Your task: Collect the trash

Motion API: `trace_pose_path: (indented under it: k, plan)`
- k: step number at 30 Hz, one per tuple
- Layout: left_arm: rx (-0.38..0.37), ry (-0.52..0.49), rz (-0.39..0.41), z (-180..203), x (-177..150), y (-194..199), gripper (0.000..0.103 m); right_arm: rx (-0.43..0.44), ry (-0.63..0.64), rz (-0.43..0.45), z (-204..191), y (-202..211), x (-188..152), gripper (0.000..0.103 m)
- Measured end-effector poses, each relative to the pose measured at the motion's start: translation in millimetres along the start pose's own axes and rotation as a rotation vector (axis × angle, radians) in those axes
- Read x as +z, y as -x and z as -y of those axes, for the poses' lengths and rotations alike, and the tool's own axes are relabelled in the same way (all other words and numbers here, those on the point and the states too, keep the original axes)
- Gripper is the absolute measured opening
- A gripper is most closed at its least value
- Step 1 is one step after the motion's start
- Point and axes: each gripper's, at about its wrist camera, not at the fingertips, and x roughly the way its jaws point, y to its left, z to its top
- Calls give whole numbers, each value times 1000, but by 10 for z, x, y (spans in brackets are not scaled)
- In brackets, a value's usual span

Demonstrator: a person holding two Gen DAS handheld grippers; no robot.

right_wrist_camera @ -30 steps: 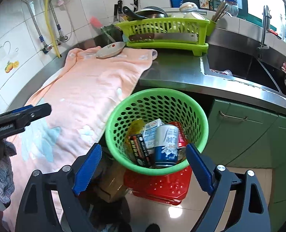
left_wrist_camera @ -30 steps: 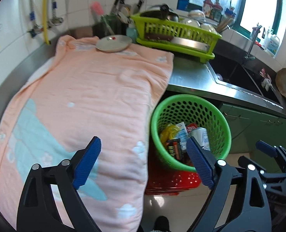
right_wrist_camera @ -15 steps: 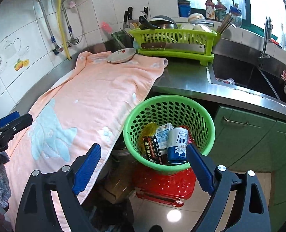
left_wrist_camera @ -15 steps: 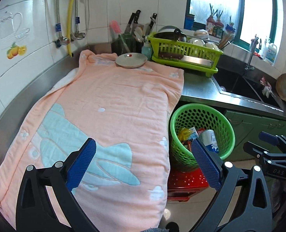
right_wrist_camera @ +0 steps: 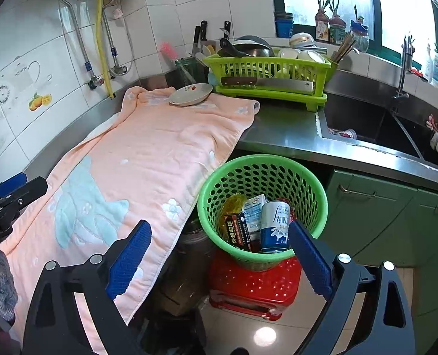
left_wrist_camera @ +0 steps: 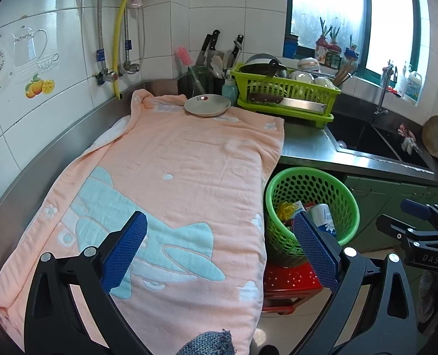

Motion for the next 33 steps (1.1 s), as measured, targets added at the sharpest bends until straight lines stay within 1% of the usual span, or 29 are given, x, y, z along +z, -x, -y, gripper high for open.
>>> trace_pose_path:
  k: [4,9,18,33]
  plan:
    - [5,4,7,-8,-3,50,98,-4,-1,22,-4,89,18,92]
    - [9,-16,33,32,19,124,98,-11,-4,41,-16,160,19,92]
    - [8,-54,45,93,-6,150,98,-24,-10,58,3,235,33,92]
    - [6,-58,56,128,1,181,98,-25,-8,70,3,293,36,92]
